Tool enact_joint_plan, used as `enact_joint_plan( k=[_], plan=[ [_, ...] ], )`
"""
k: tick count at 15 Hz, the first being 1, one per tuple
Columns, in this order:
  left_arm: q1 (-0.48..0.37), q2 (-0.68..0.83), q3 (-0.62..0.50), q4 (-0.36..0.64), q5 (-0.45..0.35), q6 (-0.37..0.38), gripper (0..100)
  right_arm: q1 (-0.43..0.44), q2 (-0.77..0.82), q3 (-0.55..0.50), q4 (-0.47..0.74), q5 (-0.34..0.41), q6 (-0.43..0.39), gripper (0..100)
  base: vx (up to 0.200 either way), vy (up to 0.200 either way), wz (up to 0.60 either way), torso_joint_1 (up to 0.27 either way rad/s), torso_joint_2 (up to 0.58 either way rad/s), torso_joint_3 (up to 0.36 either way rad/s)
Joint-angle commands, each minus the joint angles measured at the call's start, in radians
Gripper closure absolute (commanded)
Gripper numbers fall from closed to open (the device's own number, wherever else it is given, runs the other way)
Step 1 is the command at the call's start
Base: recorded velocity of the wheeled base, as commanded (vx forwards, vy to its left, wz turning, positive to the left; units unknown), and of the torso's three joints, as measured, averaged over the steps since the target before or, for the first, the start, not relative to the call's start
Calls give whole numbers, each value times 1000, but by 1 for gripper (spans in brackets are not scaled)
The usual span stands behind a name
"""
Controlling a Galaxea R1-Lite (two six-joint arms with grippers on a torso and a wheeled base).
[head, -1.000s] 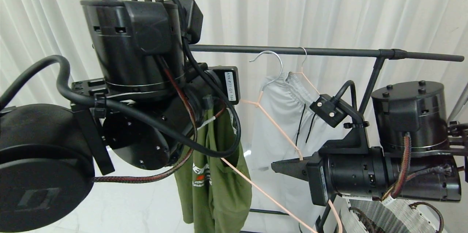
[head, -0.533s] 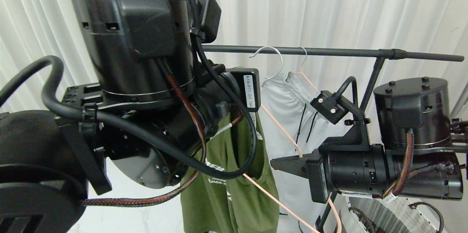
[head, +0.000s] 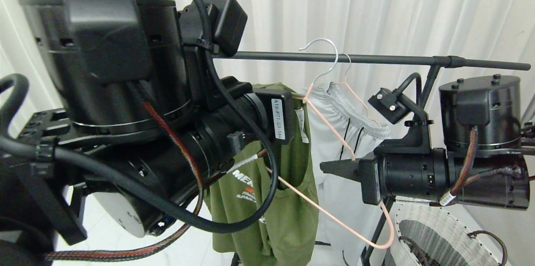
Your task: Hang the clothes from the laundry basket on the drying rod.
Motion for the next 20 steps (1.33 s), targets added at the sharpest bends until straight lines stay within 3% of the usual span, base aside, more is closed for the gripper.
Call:
enact_joint_plan(
  k=[1, 4, 10, 11, 14, 18, 20],
  plan=[
    [2, -16, 26, 0, -6, -1, 100, -16, -11, -8, -19, 0, 1, 100, 0, 0, 0, 0, 0, 0],
    [2, -8, 42, -3, -14, 25, 100, -16, -36, -5, -47, 1, -7, 100, 0, 0, 0, 0, 0, 0],
    [2, -18, 53, -37, -58, 24, 100, -13, -63, 20, -48, 0, -126, 100, 0, 0, 0, 0, 0, 0],
    [2, -18, 62, -52, -62, 25, 0, -14, -65, 24, -59, 0, -126, 100, 0, 0, 0, 0, 0, 0],
    [2, -18, 118, -136, -91, 33, 0, -16, -65, 60, -142, -2, -137, 100, 0, 0, 0, 0, 0, 0],
    [17, -24, 230, -253, -104, 179, 0, -64, -66, 75, -172, -2, -162, 100, 0, 0, 0, 0, 0, 0],
    [20, -42, 248, -253, -104, 191, 0, -77, -73, 80, -172, -2, -166, 100, 0, 0, 0, 0, 0, 0]
  ],
)
